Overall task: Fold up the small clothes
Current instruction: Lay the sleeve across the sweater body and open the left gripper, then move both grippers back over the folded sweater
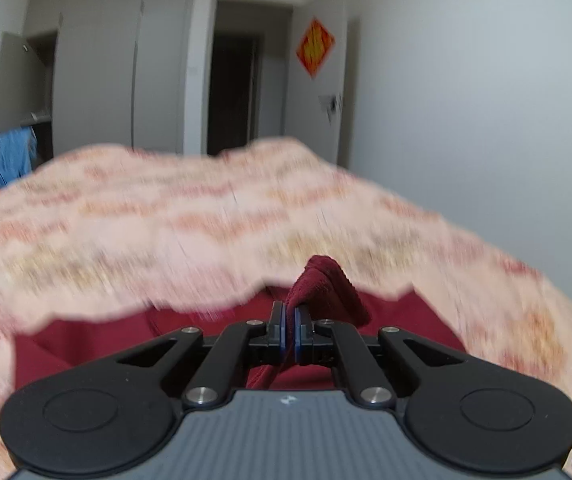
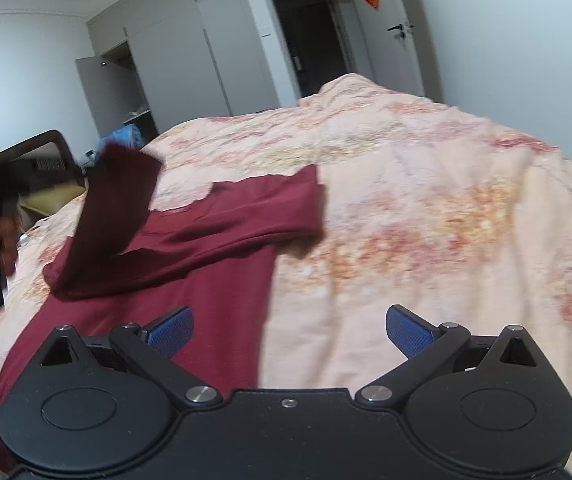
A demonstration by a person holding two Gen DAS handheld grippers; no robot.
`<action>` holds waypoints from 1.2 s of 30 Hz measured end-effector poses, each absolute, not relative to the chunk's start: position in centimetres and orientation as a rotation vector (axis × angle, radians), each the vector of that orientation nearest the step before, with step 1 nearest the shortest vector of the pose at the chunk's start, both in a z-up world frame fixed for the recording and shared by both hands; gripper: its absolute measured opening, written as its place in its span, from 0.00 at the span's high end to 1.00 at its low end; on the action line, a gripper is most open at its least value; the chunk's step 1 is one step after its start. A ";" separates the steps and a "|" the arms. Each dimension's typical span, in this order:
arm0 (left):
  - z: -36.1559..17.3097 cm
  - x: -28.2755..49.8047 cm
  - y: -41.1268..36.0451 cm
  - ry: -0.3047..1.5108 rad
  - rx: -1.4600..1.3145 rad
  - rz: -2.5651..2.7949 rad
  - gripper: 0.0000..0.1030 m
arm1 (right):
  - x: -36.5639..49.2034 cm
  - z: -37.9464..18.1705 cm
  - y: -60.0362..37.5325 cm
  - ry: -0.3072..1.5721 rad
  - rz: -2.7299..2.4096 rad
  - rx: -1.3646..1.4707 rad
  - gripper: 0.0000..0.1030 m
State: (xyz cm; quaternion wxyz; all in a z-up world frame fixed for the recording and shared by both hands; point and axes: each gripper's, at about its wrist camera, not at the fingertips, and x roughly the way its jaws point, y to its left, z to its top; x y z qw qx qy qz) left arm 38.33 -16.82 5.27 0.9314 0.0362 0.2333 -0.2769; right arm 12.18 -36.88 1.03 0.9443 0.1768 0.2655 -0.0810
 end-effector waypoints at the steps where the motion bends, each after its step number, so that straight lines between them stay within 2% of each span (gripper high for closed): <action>1: 4.4 38.3 -17.3 0.491 0.085 -0.570 0.96 | 12.0 1.0 -37.3 0.543 -0.174 0.363 0.01; 9: 0.3 35.6 -17.5 0.601 0.103 -0.572 0.96 | 11.7 0.3 -39.1 0.565 -0.195 0.395 0.01; 12: -0.3 35.4 -16.9 0.650 0.061 -0.571 0.92 | 12.3 0.1 -39.0 0.567 -0.172 0.401 0.01; 15: -0.5 35.0 -16.2 0.679 0.027 -0.564 0.66 | 13.5 0.2 -38.6 0.562 -0.134 0.401 0.01; 16: -0.4 34.7 -15.9 0.684 0.012 -0.561 0.51 | 14.1 0.2 -38.5 0.562 -0.120 0.403 0.01; 17: -0.4 34.5 -15.5 0.684 -0.005 -0.564 0.41 | 14.6 0.3 -38.4 0.560 -0.104 0.406 0.01; 20: -0.2 33.9 -14.3 0.692 -0.042 -0.571 0.35 | 16.2 0.7 -38.0 0.545 -0.051 0.415 0.01; 26: 0.5 33.1 -10.1 0.689 -0.118 -0.470 0.17 | 21.4 1.8 -36.6 0.539 0.074 0.361 0.14; 32: 0.2 33.0 -5.2 0.690 -0.140 -0.296 0.16 | 28.5 1.3 -34.1 0.603 0.151 0.262 0.35; 36: -0.1 32.7 -1.9 0.696 -0.195 -0.229 0.14 | 32.3 0.0 -33.0 0.678 0.158 0.255 0.40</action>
